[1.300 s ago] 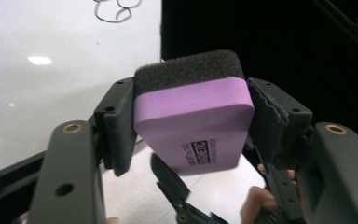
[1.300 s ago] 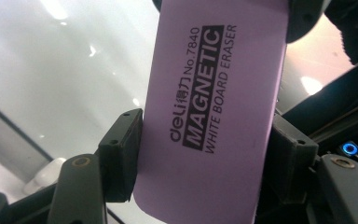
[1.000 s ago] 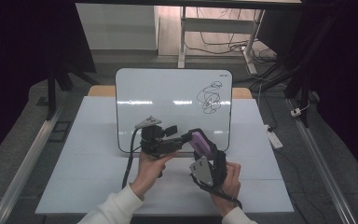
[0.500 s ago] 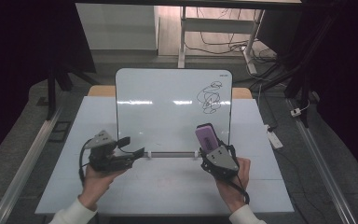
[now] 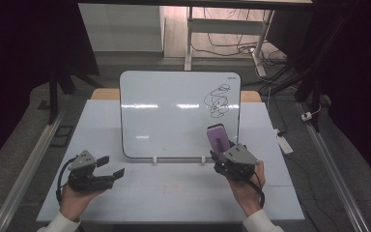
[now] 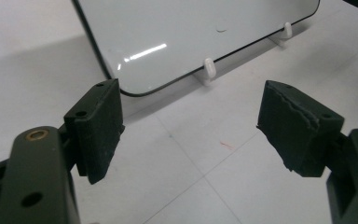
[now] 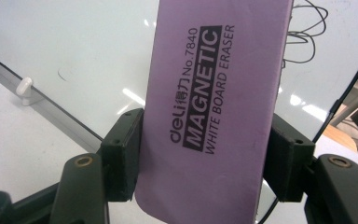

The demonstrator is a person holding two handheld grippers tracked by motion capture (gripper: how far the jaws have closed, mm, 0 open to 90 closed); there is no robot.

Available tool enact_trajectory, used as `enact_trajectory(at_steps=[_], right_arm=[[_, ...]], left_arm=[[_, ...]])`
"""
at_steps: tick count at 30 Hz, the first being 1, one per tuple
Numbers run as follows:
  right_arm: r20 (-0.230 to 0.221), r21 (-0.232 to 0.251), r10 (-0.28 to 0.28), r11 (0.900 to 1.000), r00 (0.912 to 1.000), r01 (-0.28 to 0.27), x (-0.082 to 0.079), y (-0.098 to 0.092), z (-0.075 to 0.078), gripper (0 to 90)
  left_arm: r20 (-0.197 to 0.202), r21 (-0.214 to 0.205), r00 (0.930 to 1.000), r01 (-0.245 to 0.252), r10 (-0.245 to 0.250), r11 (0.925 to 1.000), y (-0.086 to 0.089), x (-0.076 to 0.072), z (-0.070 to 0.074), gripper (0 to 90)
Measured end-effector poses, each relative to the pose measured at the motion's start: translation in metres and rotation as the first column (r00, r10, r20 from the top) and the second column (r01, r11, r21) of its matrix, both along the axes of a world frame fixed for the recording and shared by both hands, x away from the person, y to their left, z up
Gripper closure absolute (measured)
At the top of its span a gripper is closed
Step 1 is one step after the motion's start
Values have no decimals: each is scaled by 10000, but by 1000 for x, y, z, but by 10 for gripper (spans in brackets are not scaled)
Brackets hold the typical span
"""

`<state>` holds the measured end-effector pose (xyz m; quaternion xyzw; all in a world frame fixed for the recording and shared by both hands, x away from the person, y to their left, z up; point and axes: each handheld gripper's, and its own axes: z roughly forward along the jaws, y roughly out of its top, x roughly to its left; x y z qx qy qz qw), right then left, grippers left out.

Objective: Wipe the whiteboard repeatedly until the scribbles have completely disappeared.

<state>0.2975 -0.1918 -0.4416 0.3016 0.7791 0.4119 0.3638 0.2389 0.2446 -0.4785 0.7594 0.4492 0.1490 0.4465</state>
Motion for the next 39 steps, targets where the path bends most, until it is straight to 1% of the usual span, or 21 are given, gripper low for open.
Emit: enact_trajectory(at_steps=[3,6,7,10,11,14,15,16,17,20,24,27,30,32,33,34,35,36,38,39], right_arm=[[-297,-40,10,10000,9996,-12,6,-3,2,375],[-646,33,68,10000,9979,-66,19,-5,5,375],[-703,94,26,10000,9975,-19,25,-7,8,375],[-916,592,-46,9982,9958,101,47,-12,19,375],[-985,658,-87,9977,9951,152,56,-13,23,375],[-867,896,-303,9953,9958,381,77,-16,38,375],[-902,980,-372,9941,9952,461,84,-16,42,374],[-975,974,-395,9940,9944,490,91,-16,46,373],[-986,905,-536,9939,9937,626,97,-15,48,374],[-1201,818,-742,9931,9900,844,116,-13,54,373],[-1420,635,-961,9923,9852,1059,134,-9,57,371],[-1379,401,-1145,9918,9838,1211,140,-6,59,368],[-1448,392,-1260,9904,9814,1329,146,-6,61,368],[-1610,672,-1177,9893,9799,1299,148,-9,61,371],[-1760,756,-977,9908,9795,1124,148,-8,60,372],[-1814,631,-814,9935,9800,942,146,-6,58,372],[-1792,408,-606,9968,9819,690,143,-2,55,373],[-1861,198,-364,9990,9818,408,140,2,52,374],[-2105,-34,123,9999,9775,-133,134,9,46,374],[-2081,-171,241,9995,9778,-282,132,12,44,374]], left_arm=[[-105,-5,9999,-62,62,10000,4,1,-3,233],[-189,91,9998,-39,40,10000,5,2,-6,233],[-206,133,9998,-42,45,9999,5,1,-6,233],[-211,136,9997,-85,88,9999,8,1,-7,233],[-220,124,9997,-116,119,9999,9,1,-8,233],[-256,99,9994,-232,234,9997,13,1,-9,233],[-264,94,9993,-257,260,9996,14,1,-10,233],[-260,86,9992,-307,309,9995,15,1,-10,234],[-269,82,9991,-331,333,9994,16,0,-10,234],[-226,74,9989,-409,411,9991,19,-1,-9,234],[-200,59,9988,-438,439,9990,21,-2,-9,234],[-210,41,9988,-449,449,9990,22,-2,-9,234],[-213,32,9987,-454,455,9990,23,-3,-9,234],[-213,38,9988,-446,447,9990,23,-3,-9,234],[-211,31,9988,-444,445,9990,23,-3,-9,234],[-201,26,9988,-453,453,9990,23,-3,-9,234],[-198,25,9987,-460,460,9989,23,-3,-9,234],[-203,14,9988,-453,453,9990,23,-3,-9,234],[-219,-2,9987,-450,450,9990,23,-3,-9,234],[-227,-10,9988,-430,430,9991,23,-3,-9,234]])
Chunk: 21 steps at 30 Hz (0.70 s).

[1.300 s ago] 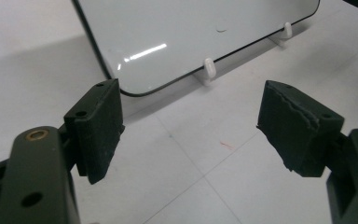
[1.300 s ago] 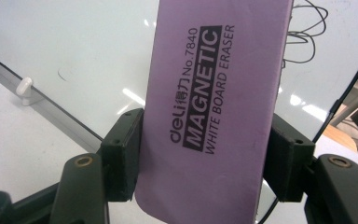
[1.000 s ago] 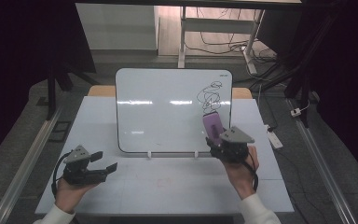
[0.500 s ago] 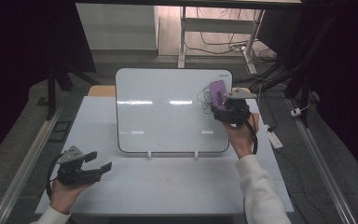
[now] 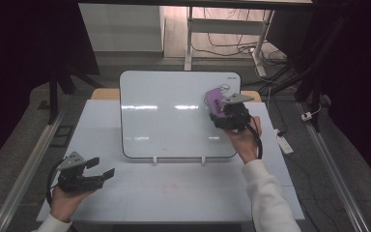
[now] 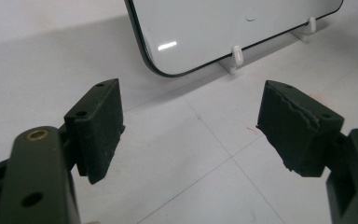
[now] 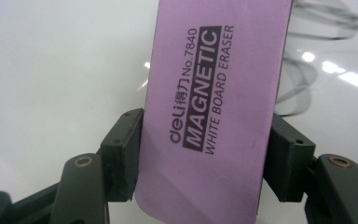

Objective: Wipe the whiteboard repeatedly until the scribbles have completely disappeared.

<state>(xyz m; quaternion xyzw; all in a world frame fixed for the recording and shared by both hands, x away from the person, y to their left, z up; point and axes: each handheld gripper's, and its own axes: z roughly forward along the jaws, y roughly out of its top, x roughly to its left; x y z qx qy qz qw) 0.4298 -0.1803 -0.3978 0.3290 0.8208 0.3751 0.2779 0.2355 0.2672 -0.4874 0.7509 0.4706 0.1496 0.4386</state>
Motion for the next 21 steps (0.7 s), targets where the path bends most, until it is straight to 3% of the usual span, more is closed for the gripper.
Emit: enact_trajectory(at_steps=[2,7,10,11,15,17,21], right_arm=[[167,-37,-120,9999,9998,121,1,-2,0,372],[531,1100,-929,9901,9943,867,15,-31,15,369],[93,1817,-931,9792,9956,899,21,-43,19,370],[-35,1796,-718,9812,9974,713,21,-43,18,371],[-474,934,290,9953,9985,-245,12,-26,7,373],[-137,255,229,9994,9996,-226,7,-19,4,371],[580,112,-275,9996,9979,269,7,-21,5,359]], left_arm=[[15,12,10000,11,-11,10000,-1,-1,0,234],[54,-4,10000,44,-44,10000,-2,-1,2,234],[27,-21,10000,38,-38,10000,-1,-1,1,234],[27,-32,10000,37,-37,10000,-1,-1,1,234],[6,-71,10000,43,-43,10000,-1,0,0,234],[8,-33,10000,53,-53,10000,-2,0,1,234],[51,-28,10000,81,-81,10000,-2,-1,2,234]])
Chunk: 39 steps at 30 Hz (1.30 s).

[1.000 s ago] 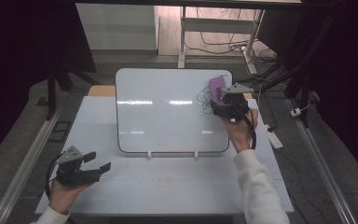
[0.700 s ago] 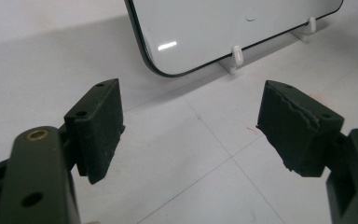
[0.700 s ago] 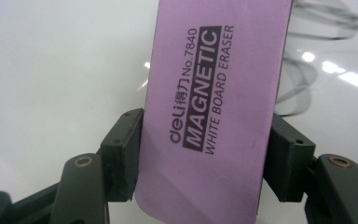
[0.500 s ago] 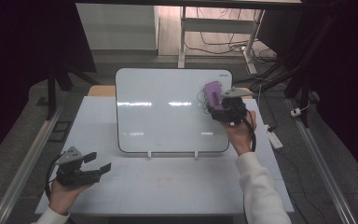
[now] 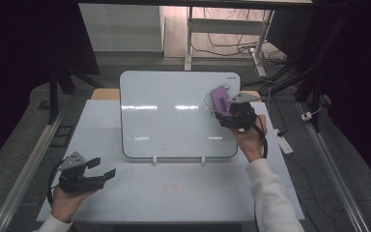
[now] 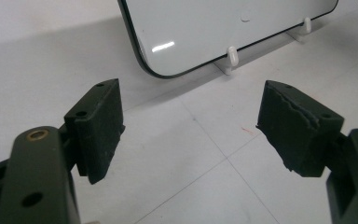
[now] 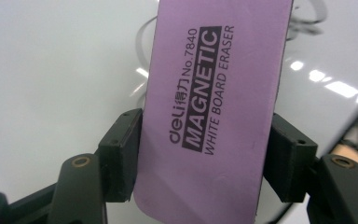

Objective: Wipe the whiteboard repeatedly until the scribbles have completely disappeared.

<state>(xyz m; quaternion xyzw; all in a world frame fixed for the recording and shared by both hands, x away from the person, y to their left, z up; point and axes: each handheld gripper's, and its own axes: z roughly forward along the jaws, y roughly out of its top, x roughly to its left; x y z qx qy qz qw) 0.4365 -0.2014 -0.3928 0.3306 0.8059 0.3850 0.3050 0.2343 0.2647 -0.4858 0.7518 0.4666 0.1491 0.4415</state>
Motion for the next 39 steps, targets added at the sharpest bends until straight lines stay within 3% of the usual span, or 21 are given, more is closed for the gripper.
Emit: enact_trajectory(at_steps=[2,6,10,15,17,18,24,28,30,33,36,37,39], right_arm=[[192,3,-141,9999,9997,141,1,-3,1,355],[662,-441,-408,9981,9970,438,1,-2,0,336],[1331,-984,-699,9916,9886,834,-1,4,-4,312],[1747,-1006,-1153,9858,9778,1342,0,5,-5,268],[1841,-978,-1192,9855,9757,1388,0,3,-6,287],[1848,-925,-1195,9861,9755,1383,0,3,-6,377],[1885,-569,-1306,9880,9734,1436,-2,2,-5,393],[1631,-13,-1588,9869,9737,1612,7,-2,6,395],[1685,-349,-1658,9841,9717,1739,8,4,7,397],[1795,-1522,-959,9805,9791,1240,-2,23,-4,398],[1892,-2352,-384,9684,9812,832,-13,36,-13,399],[1836,-2262,-397,9707,9822,815,-11,35,-11,399],[1845,-1727,-981,9763,9779,1305,-2,25,-2,399]], left_arm=[[0,-16,10000,-39,39,10000,1,0,0,234],[-57,-33,10000,-58,58,10000,2,1,-2,234],[-40,-14,10000,-21,21,10000,0,0,-1,234],[-36,-28,10000,-65,65,10000,1,0,-2,235],[-65,-54,10000,-46,46,10000,2,1,-2,235],[-83,-74,10000,-34,33,10000,2,1,-2,236],[-11,-100,10000,-91,90,9999,2,0,-1,238],[4,-132,9999,-113,113,9998,2,0,-1,238],[3,-123,9999,-114,114,9999,2,0,-1,238],[1,-131,9999,-107,107,9999,2,0,-1,238],[-21,-147,9999,-115,115,9998,2,0,-1,238],[-28,-147,9999,-103,102,9998,2,0,-1,238],[-27,-131,10000,-61,60,9999,0,0,-1,238]])
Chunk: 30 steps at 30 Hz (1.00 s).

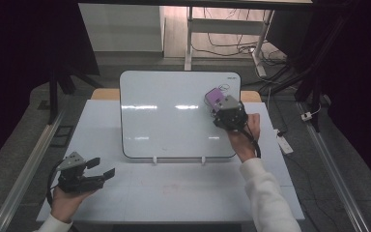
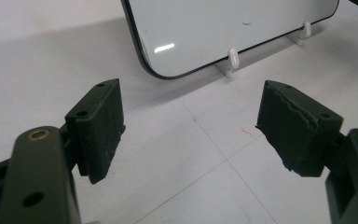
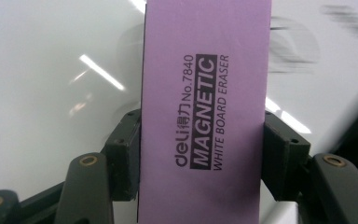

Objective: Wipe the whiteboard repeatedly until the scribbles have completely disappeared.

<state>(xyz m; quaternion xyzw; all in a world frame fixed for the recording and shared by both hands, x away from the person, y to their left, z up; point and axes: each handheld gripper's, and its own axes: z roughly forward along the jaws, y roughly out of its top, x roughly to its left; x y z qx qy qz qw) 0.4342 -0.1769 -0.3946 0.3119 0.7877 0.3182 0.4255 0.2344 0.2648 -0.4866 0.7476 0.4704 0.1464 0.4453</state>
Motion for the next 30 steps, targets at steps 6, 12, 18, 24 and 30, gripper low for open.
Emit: enact_trajectory(at_steps=[6,12,18,24,30], right_arm=[[-148,365,243,9991,9996,-237,-1,4,-5,398],[265,-803,355,9962,9990,-332,-11,17,-11,398],[22,795,-808,9936,9967,804,20,-15,22,399],[-243,-1405,595,9881,9979,-623,-5,25,-6,400],[-10,-615,-321,9976,9995,320,21,11,26,400]], left_arm=[[55,-15,10000,11,-11,10000,0,-1,1,238],[-21,-5,10000,-3,3,10000,0,0,-1,238],[7,-37,10000,14,-14,10000,1,0,-1,238],[-39,-54,10000,-15,14,10000,3,1,-2,238],[-29,16,10000,60,-60,10000,0,1,-2,238]])
